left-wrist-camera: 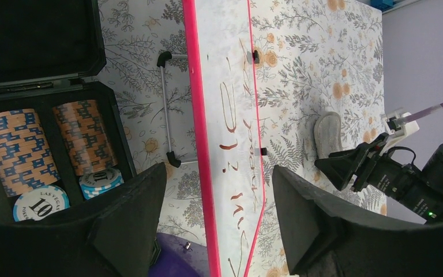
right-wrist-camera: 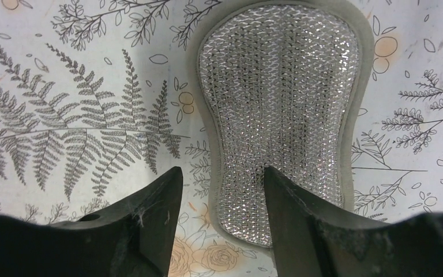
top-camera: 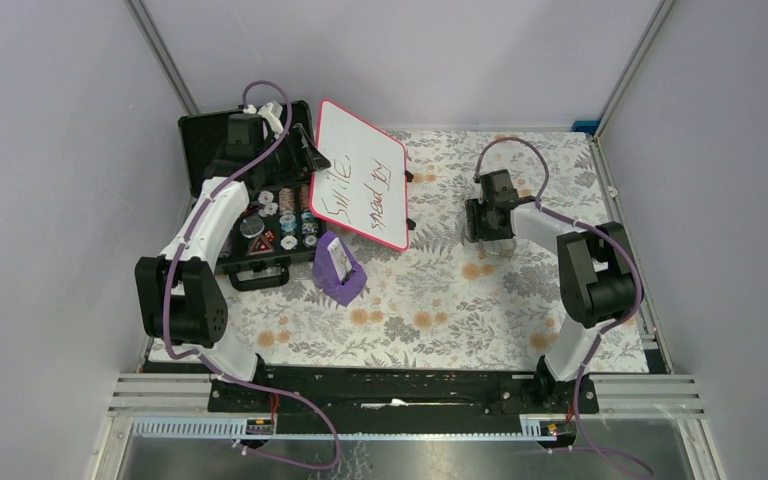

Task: Erase the whiteboard

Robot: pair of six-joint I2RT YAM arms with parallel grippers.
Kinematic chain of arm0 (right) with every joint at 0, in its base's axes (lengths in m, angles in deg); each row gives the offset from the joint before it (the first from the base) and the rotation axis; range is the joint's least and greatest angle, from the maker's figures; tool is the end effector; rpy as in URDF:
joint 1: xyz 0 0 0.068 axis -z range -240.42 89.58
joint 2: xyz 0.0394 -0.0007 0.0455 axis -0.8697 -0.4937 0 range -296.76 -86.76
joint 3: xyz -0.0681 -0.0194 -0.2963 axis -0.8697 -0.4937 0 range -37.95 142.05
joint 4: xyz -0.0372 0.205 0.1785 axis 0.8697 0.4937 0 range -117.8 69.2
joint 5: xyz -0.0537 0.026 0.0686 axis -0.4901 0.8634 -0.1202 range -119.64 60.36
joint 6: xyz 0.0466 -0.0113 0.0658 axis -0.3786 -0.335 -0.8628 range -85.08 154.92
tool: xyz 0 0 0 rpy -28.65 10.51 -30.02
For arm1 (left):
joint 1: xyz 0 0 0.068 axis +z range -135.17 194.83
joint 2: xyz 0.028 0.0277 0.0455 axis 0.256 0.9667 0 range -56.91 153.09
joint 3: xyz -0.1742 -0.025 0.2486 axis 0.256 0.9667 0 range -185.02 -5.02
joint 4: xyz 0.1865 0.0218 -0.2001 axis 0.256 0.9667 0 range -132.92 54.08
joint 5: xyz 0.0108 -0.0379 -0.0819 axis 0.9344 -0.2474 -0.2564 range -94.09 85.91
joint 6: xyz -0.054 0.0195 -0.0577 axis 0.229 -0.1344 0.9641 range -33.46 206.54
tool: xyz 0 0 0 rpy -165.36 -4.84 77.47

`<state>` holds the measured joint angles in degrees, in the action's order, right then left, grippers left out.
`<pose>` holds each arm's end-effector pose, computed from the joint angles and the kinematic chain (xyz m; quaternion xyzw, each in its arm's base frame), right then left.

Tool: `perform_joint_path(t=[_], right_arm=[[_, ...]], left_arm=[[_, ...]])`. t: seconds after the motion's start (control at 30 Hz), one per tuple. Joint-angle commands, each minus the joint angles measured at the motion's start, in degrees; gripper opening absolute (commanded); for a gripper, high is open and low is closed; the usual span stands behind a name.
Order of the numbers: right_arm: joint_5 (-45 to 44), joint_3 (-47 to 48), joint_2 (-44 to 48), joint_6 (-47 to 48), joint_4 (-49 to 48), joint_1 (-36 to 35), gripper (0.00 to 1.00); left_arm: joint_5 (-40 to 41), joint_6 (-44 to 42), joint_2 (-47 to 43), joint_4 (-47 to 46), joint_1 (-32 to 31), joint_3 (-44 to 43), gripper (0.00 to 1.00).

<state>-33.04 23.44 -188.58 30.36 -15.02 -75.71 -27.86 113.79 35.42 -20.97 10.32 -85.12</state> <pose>0.3900 0.1024 0.1662 -0.0794 0.9452 0.0267 0.3156 0.4088 -0.0607 0.3359 -0.0759 0.8668 -0.3004 0.3907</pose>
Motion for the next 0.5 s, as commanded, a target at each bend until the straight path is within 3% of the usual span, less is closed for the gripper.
perform_joint_path(t=[0.0,0.3,0.47], right_arm=[[-7.15,2.49,-1.97,0.02,-1.18,-2.41,0.59],[-13.10,2.86,2.01,-0.39,-3.74,-5.36,0.64],[-16.01,4.43,-2.82,-2.52,-2.82,-5.29,0.65]], left_arm=[[-1.54,0.51,-1.89,-3.84,0.12,0.15,0.71],[-1.12,0.53,-2.30,-4.29,-0.05,0.73,0.70],[-0.93,0.53,-2.40,-4.38,-0.06,0.82,0.70]])
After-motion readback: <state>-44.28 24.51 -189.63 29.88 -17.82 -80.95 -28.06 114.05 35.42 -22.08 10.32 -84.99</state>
